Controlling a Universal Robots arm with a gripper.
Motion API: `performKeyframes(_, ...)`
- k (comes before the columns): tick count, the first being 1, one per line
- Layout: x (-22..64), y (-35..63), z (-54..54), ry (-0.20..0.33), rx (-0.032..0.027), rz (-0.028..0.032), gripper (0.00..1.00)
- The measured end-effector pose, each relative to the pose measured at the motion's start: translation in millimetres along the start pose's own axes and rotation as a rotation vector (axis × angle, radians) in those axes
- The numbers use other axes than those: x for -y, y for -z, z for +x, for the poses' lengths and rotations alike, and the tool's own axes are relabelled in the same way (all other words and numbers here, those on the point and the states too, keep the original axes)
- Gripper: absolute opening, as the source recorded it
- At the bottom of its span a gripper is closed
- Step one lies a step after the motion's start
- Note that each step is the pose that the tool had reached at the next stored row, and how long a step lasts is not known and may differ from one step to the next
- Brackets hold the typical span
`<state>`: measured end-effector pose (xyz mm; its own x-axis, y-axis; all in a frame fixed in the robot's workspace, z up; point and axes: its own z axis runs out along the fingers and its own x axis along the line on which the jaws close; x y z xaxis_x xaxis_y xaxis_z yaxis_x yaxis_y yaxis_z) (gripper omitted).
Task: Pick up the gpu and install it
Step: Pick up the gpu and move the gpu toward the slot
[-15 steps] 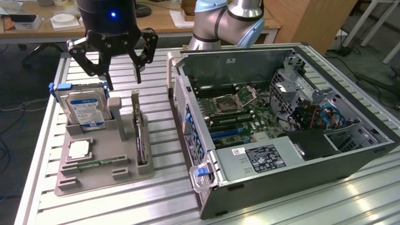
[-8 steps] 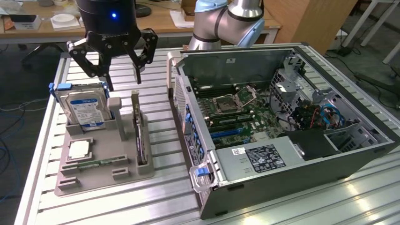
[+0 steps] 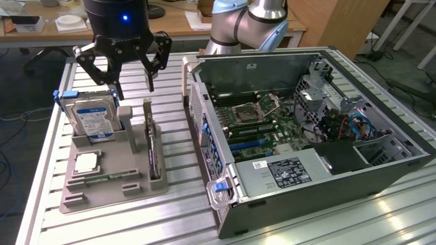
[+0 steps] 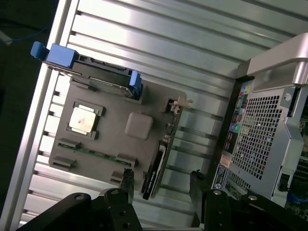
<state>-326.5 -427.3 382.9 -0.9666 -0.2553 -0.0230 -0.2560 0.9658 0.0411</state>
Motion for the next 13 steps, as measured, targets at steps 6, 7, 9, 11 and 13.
performKeyframes(6,0.3,-0.7,0.1,0.015,-0.0006,-0.0003,0.59)
performKeyframes(7,0.4,-0.7,0.1,0.017,-0.0007,-0.0004,0.59)
performKeyframes(9,0.4,-0.9,0.1,0.020,-0.0009,-0.0005,0.59)
performKeyframes(11,0.4,-1.2,0.1,0.022,-0.0009,-0.0005,0.59)
performKeyframes(13,0.4,-2.6,0.2,0.023,-0.0009,-0.0006,0.59)
